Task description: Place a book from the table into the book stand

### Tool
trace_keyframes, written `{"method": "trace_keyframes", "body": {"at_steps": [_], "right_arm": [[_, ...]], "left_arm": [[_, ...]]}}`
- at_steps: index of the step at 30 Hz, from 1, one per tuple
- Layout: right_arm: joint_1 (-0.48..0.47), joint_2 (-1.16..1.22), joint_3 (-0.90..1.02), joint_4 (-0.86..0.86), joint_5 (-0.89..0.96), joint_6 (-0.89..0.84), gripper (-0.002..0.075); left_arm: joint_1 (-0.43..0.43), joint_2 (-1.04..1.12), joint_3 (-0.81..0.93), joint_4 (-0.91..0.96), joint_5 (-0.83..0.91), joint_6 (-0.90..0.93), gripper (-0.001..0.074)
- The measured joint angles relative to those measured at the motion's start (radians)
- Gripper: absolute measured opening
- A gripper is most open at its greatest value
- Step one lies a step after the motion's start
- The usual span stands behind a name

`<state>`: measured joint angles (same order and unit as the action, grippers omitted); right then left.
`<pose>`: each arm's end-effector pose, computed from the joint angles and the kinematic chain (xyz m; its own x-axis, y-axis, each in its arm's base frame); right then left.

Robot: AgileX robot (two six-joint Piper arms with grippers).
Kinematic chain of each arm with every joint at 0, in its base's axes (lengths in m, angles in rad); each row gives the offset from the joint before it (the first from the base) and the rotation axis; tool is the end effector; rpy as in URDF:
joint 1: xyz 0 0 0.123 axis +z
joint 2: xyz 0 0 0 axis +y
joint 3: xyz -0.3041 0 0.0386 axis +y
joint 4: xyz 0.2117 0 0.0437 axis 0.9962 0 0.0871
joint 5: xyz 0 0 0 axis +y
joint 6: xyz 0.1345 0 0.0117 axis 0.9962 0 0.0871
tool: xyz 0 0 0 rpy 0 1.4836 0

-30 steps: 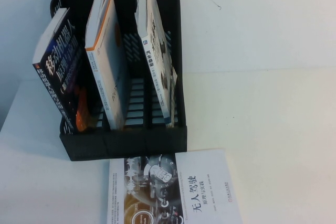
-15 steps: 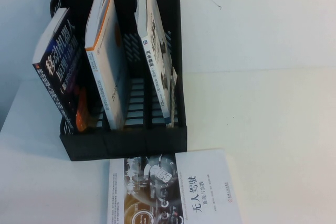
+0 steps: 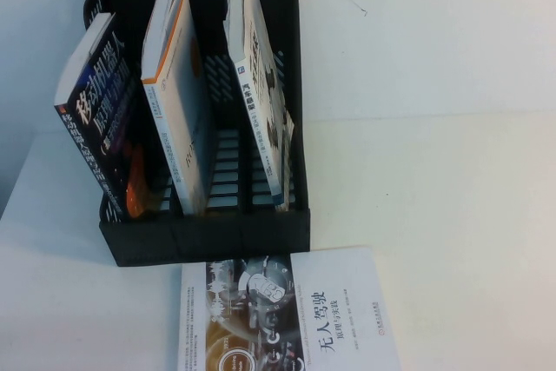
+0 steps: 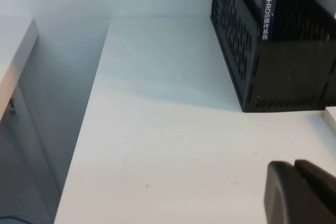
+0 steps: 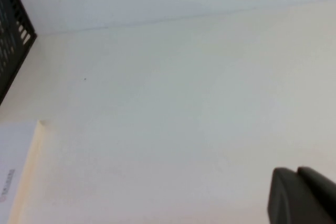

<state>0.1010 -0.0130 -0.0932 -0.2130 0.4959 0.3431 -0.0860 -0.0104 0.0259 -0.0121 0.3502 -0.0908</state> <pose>0.0311 -0.0105 0.1847 -0.2846 0.1257 -0.9504 0.0399 0.9921 0.1192 0.0375 -0.0038 0.1617 -0.2816 -0.0781 -0.9563 0.0615 0.9932 -0.0992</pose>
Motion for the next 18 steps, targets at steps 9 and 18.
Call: {"method": "trace_keyframes", "body": {"at_steps": [9,18], "right_arm": [[-0.011,0.000,0.103,0.120,-0.117,-0.066,0.0008],[-0.019,0.000,0.107,0.150,-0.140,-0.104,0.0008]], "left_arm": [[0.000,0.000,0.000,0.000,0.000,0.000,-0.0003],[0.000,0.000,0.000,0.000,0.000,0.000,-0.0003]]}}
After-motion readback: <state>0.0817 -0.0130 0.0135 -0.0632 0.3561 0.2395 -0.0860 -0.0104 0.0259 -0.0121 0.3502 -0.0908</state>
